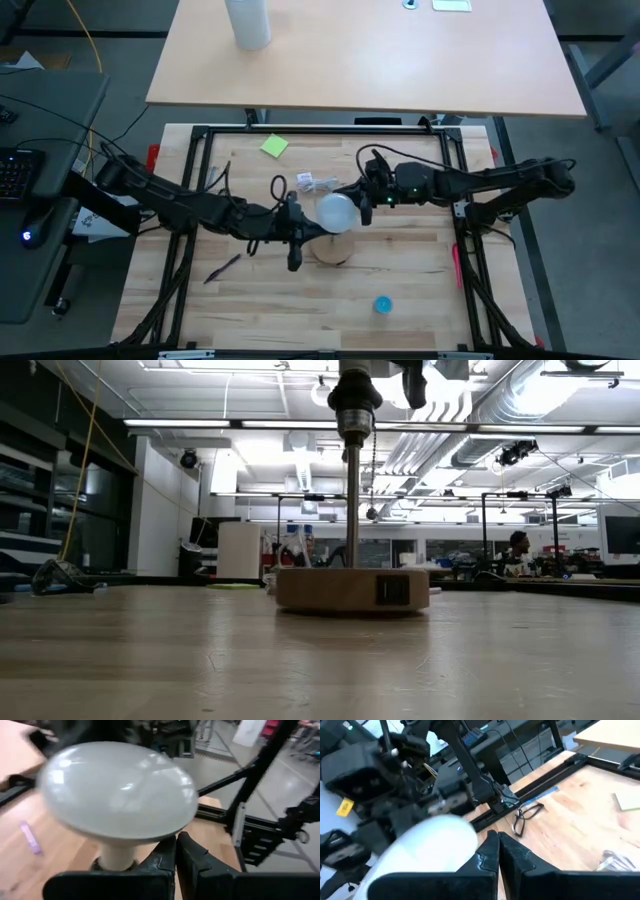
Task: Screw lightbulb
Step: Insert the lightbulb into the lamp
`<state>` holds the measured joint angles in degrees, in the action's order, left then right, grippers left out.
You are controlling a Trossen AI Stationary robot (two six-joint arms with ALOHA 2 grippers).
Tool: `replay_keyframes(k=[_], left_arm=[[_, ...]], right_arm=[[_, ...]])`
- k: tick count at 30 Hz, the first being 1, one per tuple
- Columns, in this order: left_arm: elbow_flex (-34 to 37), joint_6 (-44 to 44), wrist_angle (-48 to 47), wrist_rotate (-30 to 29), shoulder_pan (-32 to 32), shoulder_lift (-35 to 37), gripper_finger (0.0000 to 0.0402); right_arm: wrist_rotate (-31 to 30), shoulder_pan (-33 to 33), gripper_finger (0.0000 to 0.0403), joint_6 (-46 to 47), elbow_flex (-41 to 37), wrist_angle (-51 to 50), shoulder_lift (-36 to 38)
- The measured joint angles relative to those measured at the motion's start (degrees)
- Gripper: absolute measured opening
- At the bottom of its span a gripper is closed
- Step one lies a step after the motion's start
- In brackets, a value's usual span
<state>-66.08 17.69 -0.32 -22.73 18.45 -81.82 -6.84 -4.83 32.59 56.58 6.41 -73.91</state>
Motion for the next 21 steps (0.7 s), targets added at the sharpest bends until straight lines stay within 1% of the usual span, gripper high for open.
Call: replay_keyframes(k=[5,9,14,21], left_arm=[[0.0,-1.4,-4.2,-2.3,-0.3,3.3,0.0],[0.0,-1.4,-7.6,-5.1,-0.6,4.7,0.0],[0.0,-1.5,-10.5,-8.0,-0.6,4.9,0.0],[0.0,-1.4,-16.0,-10.9,-0.6,5.0,0.0]], right_arm=[[-0.9,-1.6,0.0,0.6,0.0,-1.8,1.2],[-1.8,-2.5,0.0,0.6,0.0,-4.0,2.9],[-2.6,-3.9,0.0,1.1,0.0,-8.5,5.1],[-4.5,-6.6,0.0,2.5,0.0,-12.2,6.9]])
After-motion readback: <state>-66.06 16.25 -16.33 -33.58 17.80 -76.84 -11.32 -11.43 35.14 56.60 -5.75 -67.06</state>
